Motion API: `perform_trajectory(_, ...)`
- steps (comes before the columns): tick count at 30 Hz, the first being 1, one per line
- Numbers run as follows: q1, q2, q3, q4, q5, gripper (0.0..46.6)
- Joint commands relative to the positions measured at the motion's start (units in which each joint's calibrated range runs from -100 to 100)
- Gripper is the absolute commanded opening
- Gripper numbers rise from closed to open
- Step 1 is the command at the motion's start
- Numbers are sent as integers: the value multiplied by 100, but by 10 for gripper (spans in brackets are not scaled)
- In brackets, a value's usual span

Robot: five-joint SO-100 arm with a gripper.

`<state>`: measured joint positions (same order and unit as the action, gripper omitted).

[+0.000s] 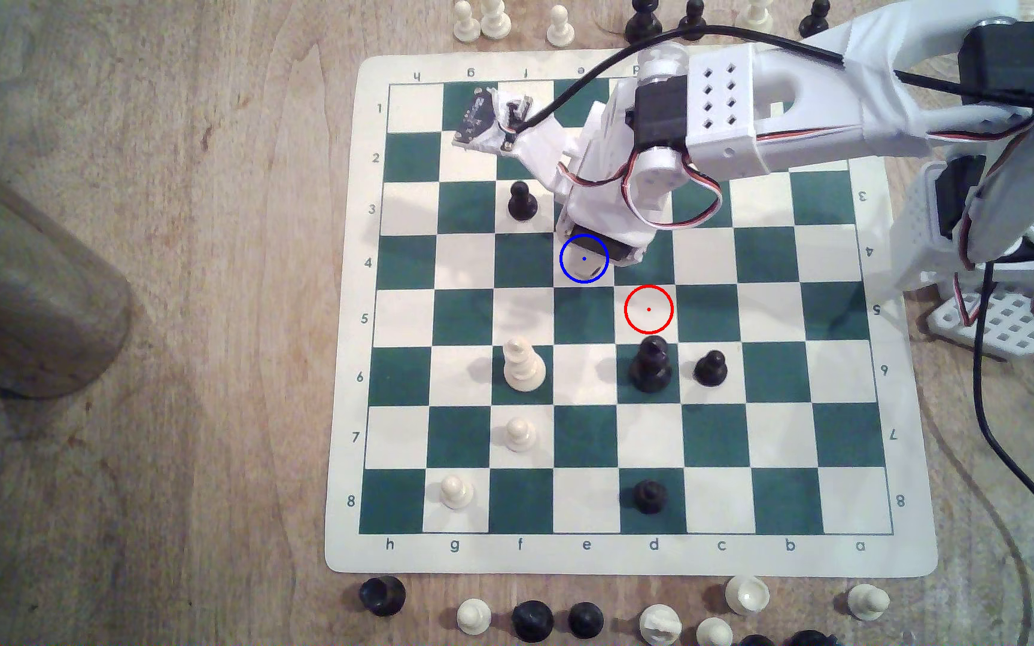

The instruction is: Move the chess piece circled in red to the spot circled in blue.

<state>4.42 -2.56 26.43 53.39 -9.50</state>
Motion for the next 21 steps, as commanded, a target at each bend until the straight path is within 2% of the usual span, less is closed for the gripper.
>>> perform_trajectory(1, 70, -169, -386, -72, -24, 179)
perform_trajectory(12, 125, -857, -132, 198, 5, 225)
perform_trajectory(21, 109, -1654, -114, 812, 5, 231)
